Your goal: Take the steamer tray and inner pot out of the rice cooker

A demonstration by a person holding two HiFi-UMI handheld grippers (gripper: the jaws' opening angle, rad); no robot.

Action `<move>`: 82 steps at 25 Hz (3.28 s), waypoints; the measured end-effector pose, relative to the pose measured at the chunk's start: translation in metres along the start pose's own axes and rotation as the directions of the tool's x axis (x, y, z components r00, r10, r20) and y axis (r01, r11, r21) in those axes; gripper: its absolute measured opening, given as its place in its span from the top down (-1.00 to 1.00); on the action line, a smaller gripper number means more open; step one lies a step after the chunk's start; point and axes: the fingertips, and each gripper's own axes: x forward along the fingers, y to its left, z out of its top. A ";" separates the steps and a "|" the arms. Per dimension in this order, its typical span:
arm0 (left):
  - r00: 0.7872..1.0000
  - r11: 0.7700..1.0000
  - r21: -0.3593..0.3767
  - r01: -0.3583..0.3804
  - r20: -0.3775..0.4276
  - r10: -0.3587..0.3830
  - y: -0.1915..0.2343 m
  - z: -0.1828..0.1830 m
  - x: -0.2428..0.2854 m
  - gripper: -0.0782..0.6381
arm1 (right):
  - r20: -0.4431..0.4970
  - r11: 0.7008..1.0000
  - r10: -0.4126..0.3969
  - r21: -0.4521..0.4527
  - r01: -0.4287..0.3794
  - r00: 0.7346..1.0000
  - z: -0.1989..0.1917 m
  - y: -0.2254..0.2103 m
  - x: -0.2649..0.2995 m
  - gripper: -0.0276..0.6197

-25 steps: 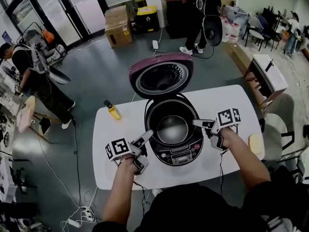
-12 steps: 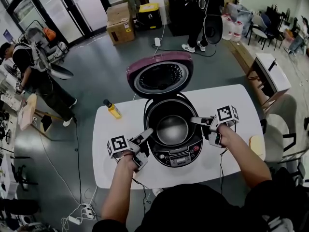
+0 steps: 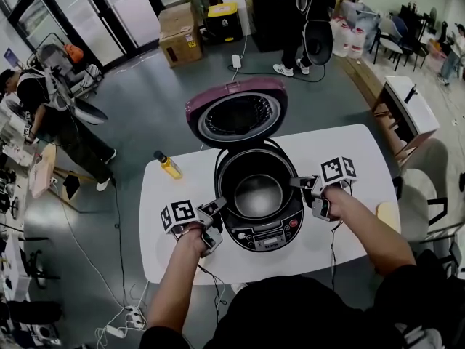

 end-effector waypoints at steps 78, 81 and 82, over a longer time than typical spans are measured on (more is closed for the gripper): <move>0.974 0.860 0.502 0.094 -0.225 0.025 -0.136 -0.277 0.173 0.71 | 0.569 0.927 -0.374 0.200 0.318 0.732 -0.131 -0.171 -0.330 0.87; 0.972 0.870 0.487 0.072 -0.230 0.049 -0.125 -0.285 0.185 0.70 | 0.547 0.926 -0.378 0.214 0.312 0.747 -0.134 -0.189 -0.328 0.86; 0.971 0.875 0.481 0.062 -0.231 0.058 -0.121 -0.286 0.187 0.70 | 0.539 0.926 -0.378 0.216 0.311 0.753 -0.134 -0.193 -0.326 0.86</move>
